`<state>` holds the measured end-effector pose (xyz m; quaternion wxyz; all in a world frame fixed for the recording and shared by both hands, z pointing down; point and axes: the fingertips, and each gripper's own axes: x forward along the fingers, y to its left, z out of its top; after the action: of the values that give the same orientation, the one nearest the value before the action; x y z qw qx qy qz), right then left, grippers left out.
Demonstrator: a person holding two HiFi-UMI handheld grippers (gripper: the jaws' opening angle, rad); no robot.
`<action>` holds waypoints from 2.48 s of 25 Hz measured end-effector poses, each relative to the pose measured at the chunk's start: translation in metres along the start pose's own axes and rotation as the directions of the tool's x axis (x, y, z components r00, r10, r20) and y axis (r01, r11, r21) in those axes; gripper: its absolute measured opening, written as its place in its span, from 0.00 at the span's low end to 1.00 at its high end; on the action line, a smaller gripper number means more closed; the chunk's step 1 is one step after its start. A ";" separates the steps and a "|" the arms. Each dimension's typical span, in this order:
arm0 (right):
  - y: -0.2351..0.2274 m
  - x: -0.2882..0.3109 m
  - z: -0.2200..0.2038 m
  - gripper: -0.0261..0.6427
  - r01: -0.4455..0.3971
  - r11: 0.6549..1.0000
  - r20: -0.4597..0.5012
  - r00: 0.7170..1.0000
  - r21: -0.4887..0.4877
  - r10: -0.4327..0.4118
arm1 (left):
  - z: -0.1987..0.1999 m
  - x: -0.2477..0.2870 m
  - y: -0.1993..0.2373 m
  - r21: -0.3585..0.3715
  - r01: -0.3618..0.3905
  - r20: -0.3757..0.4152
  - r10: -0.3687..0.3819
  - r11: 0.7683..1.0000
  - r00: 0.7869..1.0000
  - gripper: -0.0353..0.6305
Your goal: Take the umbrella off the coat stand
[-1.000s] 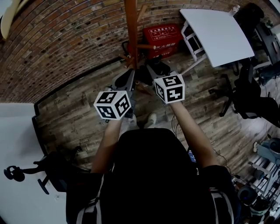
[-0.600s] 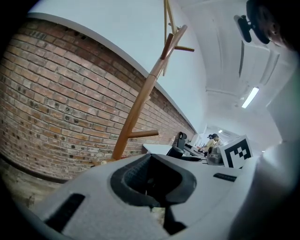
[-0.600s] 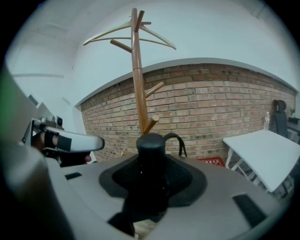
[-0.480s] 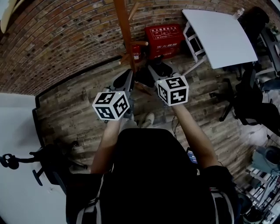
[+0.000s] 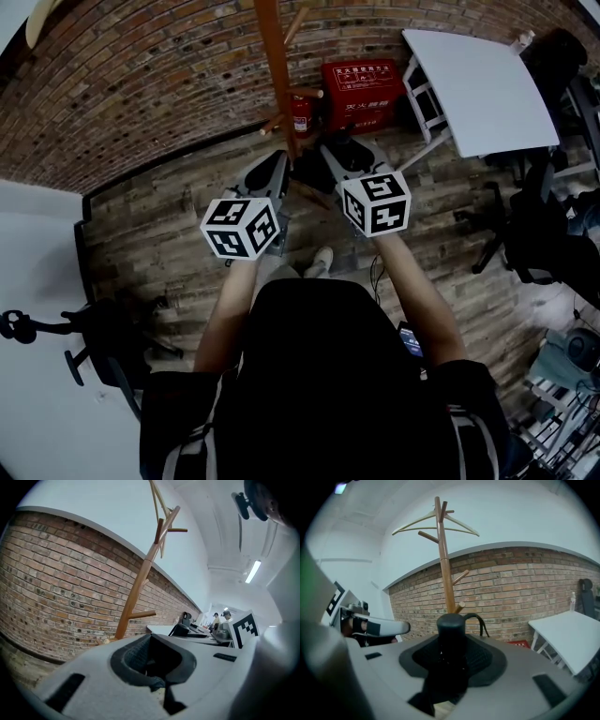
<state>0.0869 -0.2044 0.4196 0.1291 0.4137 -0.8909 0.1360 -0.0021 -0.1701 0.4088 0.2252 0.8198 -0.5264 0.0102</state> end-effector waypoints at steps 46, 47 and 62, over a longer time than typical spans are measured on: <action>0.188 -0.122 0.064 0.29 0.094 0.995 0.263 0.961 -0.040 -0.081 | 0.037 -0.208 -0.031 0.101 0.171 0.158 -0.185 0.980 0.970 0.08; 0.189 -0.123 0.065 0.29 0.091 0.995 0.265 0.961 -0.043 -0.076 | 0.038 -0.208 -0.032 0.104 0.169 0.161 -0.184 0.980 0.970 0.08; 0.169 -0.152 0.072 0.29 0.029 0.996 0.253 0.967 -0.087 -0.006 | 0.046 -0.193 -0.071 0.099 0.136 0.190 -0.153 0.986 0.970 0.08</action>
<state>0.0430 -0.0179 0.2774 0.0342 0.4291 -0.9017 0.0406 -0.0362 0.0022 0.2928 0.1369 0.8618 -0.4840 -0.0652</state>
